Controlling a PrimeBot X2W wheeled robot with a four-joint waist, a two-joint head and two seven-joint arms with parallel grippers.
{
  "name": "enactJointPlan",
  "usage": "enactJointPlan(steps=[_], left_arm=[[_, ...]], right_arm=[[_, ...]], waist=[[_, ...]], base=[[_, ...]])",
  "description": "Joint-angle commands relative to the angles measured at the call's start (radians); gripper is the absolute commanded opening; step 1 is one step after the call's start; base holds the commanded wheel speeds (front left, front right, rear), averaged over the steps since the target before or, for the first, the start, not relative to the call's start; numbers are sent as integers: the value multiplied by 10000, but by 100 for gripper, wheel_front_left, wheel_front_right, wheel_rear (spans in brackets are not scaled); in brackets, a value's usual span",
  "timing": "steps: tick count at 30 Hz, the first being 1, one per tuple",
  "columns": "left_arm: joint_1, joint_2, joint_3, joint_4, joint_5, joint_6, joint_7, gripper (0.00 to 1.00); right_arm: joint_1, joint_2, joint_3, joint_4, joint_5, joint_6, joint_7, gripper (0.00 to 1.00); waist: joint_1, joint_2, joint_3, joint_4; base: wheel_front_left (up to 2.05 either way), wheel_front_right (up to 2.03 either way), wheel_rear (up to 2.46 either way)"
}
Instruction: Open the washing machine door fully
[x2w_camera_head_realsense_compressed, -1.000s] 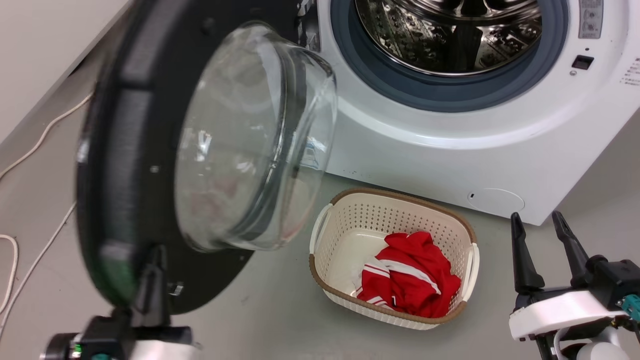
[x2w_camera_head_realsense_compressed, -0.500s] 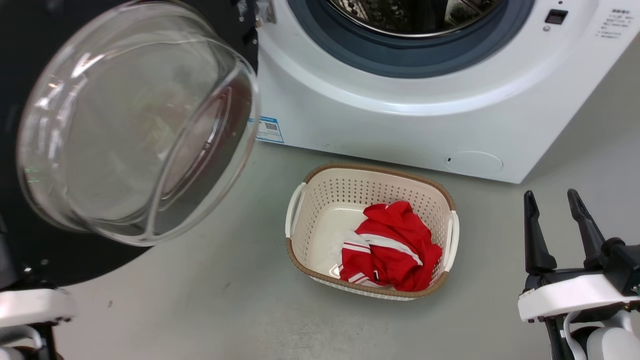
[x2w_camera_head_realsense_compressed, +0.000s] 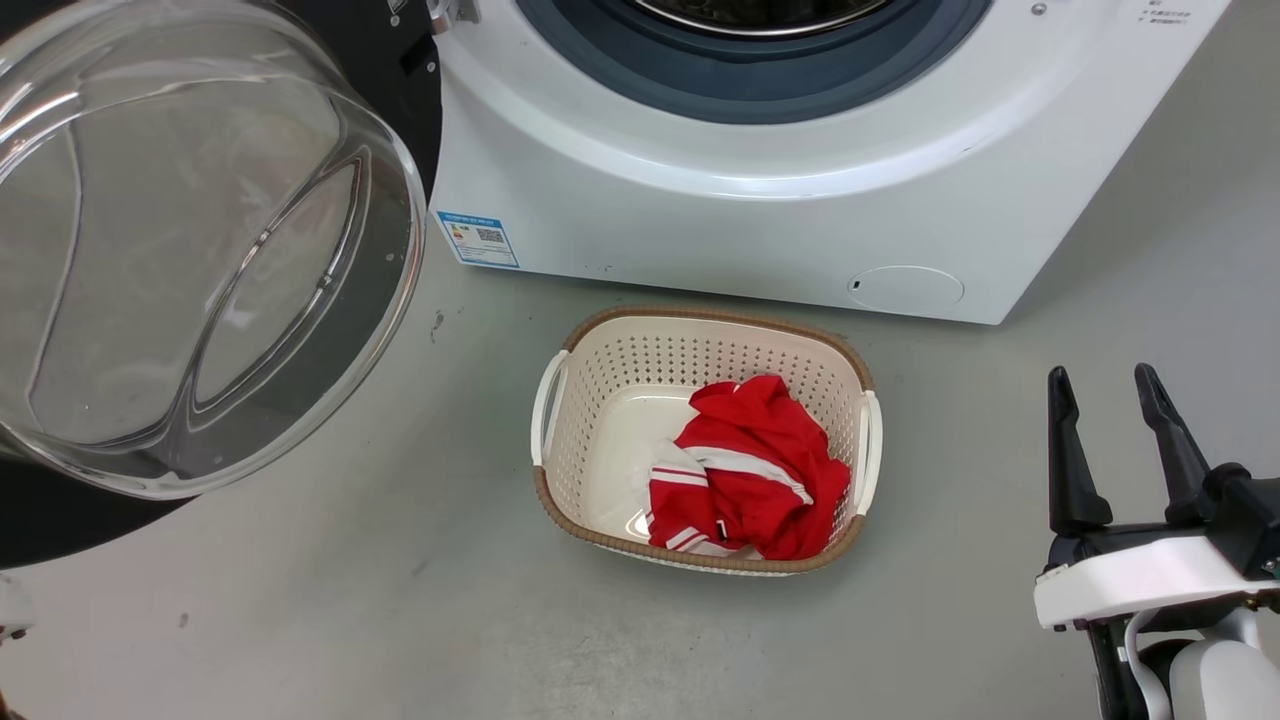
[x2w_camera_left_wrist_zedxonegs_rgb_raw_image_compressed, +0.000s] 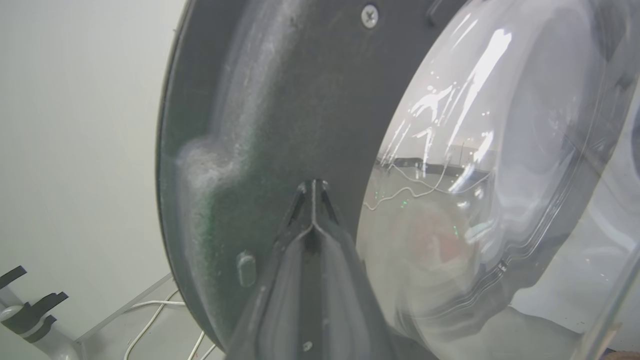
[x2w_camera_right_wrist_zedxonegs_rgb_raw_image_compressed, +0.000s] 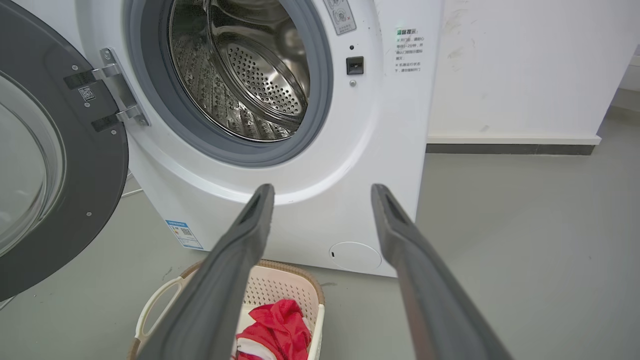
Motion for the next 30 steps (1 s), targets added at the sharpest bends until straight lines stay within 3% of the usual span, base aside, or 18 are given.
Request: enactJointPlan(steps=[1,8,9,10,11,19,30], left_arm=[[-66,-67,108,10,104,-40,28,0],[822,-1076,260,-796,578,-113,28,0],[1009,-1240,250,-946,649,-118,28,26],[1188,-1402,247,-1110,689,-134,27,45],[1361,-1602,226,-1278,765,-118,28,100],[2572,-2490,-843,-2469,1246,-212,28,100],[2653,-2586,-3678,-2825,1116,-56,27,100]], right_arm=[[-123,7,8,40,47,-2,-46,100],[25,7,35,311,142,-2,-273,100],[73,7,47,341,145,-4,-309,100],[121,7,60,366,157,-2,-330,100],[170,7,65,402,172,-2,-351,100],[462,7,131,483,125,-2,-413,100],[634,7,293,216,-11,-4,-288,100]], waist=[[-1,0,-63,-57],[-1,0,-611,-249],[-1,0,-709,-269],[-1,0,-805,-284],[-1,0,-910,-293],[-1,0,-1555,-383],[-1,0,-1965,-790]], base=[[0,0,0],[0,0,0],[0,0,0],[0,0,0],[0,0,0],[0,0,0],[0,0,0]])
